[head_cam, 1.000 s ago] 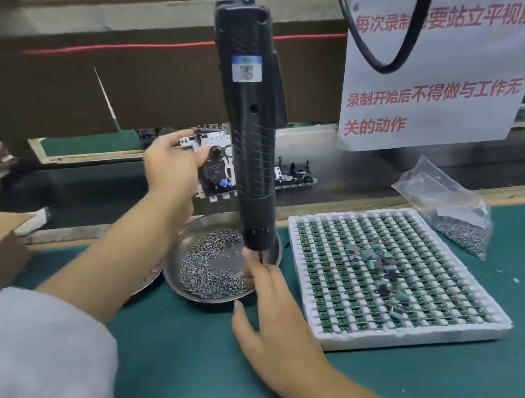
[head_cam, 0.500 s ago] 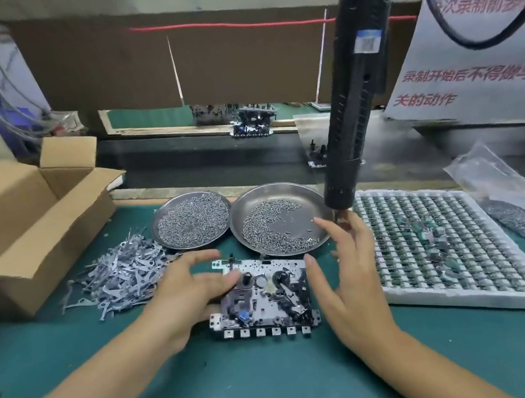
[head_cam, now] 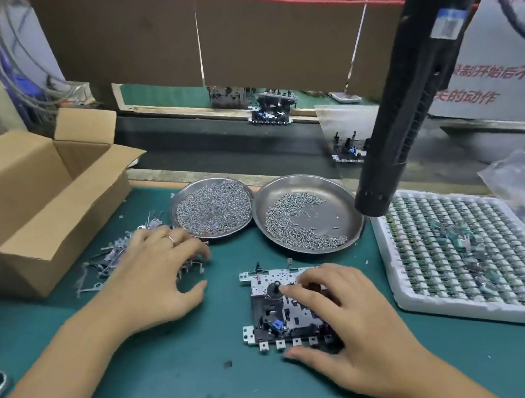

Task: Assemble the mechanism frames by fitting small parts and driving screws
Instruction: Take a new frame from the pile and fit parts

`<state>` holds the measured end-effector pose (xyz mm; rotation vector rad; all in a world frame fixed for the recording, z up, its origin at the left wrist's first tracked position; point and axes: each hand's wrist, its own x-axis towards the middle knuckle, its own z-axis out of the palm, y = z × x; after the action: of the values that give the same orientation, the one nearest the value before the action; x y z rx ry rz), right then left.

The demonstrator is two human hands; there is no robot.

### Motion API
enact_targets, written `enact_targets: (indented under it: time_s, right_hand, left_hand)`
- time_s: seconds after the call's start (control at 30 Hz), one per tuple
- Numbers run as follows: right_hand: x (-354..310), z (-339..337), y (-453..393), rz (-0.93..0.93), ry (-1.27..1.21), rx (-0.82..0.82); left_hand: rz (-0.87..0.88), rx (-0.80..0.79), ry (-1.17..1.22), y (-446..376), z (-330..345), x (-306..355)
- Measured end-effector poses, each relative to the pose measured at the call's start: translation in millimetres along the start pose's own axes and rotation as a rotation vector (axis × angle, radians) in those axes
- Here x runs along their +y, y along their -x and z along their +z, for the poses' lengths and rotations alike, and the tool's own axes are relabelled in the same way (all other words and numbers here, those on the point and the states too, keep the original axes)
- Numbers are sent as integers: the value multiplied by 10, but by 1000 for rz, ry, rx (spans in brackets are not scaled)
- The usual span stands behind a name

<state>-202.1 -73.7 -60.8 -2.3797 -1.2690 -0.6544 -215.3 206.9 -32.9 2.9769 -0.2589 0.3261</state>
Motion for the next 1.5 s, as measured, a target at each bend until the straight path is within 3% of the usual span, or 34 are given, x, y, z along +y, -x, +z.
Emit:
enact_targets:
  time_s: [0.23,0.57,0.73,0.87,1.03,1.17,1.33,1.5]
  right_hand:
    - [32,55,9,42,-9,-38]
    - [27,12,-1,93,-92,-37]
    - [-19,-29,-45,189,-280,82]
    - [-47,-50,-92,305,-541,198]
    - [33,-52,-72,365,-629,250]
    - [112,-88,-36,420,-645,230]
    - [133,-105,-17,392,-507,116]
    - [100,-101,-8,329,-507,109]
  left_hand:
    - [69,211,53,-33,51,-26]
    - [-288,459,683,-109,-29,44]
    - [-133,547,823,-57,-60,400]
    - [44,442,997,4,56,801]
    - [158,312,1094,91,220,1044]
    - [86,302,1027,91,235,1024]
    - [-143,213,1052,113,242,992]
    - [-161,151,1022,126,230,996]
